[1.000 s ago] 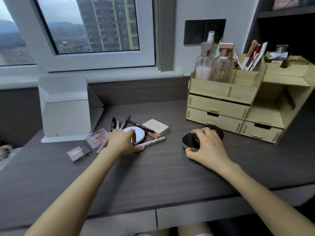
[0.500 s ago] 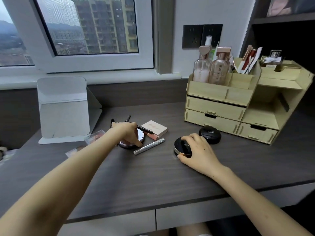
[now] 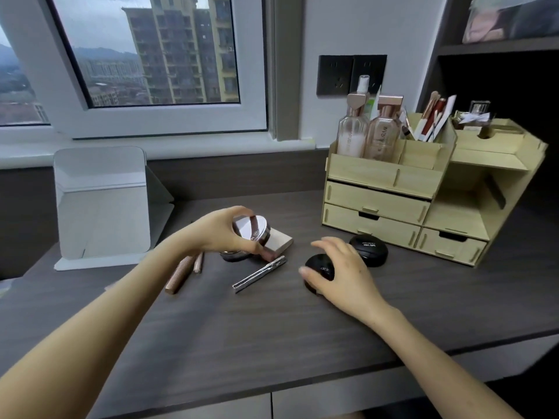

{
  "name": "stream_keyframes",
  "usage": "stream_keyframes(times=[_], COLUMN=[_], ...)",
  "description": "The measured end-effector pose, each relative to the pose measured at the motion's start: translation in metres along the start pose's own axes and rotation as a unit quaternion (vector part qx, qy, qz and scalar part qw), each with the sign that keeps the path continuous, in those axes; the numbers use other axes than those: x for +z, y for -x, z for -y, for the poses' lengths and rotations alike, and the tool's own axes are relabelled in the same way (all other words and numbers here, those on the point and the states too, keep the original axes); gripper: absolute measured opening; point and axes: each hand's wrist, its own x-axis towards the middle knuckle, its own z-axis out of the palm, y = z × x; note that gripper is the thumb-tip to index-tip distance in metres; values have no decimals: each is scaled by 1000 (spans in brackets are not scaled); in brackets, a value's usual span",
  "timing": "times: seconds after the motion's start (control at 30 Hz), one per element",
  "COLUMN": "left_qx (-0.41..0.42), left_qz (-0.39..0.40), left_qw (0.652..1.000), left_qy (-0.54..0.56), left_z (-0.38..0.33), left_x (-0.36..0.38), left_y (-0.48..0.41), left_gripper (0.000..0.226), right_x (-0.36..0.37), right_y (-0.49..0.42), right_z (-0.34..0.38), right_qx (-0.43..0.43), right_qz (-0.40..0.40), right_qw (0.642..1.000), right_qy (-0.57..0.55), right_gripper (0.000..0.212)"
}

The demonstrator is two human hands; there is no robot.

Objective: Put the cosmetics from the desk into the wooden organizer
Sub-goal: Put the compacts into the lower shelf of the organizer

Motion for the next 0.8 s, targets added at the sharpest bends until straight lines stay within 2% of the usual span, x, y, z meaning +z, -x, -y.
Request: stream_keyframes(times=[0.07, 0.13, 0.2, 0.3, 0.37, 0.43, 0.6, 0.73, 0.8], left_qx=[69, 145, 205, 260, 304, 334, 318, 297, 290], left_qz=[-6, -6, -8, -17, -10, 11, 5, -11, -16], left_qw=[997, 989, 978, 965, 952, 943, 948, 954, 956], left_qy=[-15, -31, -28, -30, -21, -9, 19, 46, 46], left_z=[-21, -44, -66, -97, -118, -136, -145, -131, -123], left_x=[7, 19, 32, 53, 67, 78, 91, 93, 92], left_y=[8, 10, 6, -7, -18, -26, -44, -50, -53], left_gripper=[85, 88, 88, 87, 86, 86, 66, 48, 43], right_x=[-11, -25, -43, -72, -87, -98, -117, -120, -119], right_y=[-4, -8, -9, -3, 4, 12, 24, 14, 5], right_z=[14, 23, 23, 10, -3, -17, -57, -77, -82], right_qx=[72, 140, 164, 194, 227, 270, 338, 336, 335], right_qz=[-9, 9, 18, -14, -75, -156, -338, -411, -436], right_qw=[980, 921, 881, 862, 858, 838, 787, 757, 730], right_qy=[-184, -365, -444, -468, -455, -448, -391, -381, -406], right_gripper=[43, 35, 26, 15, 15, 18, 17, 22, 22])
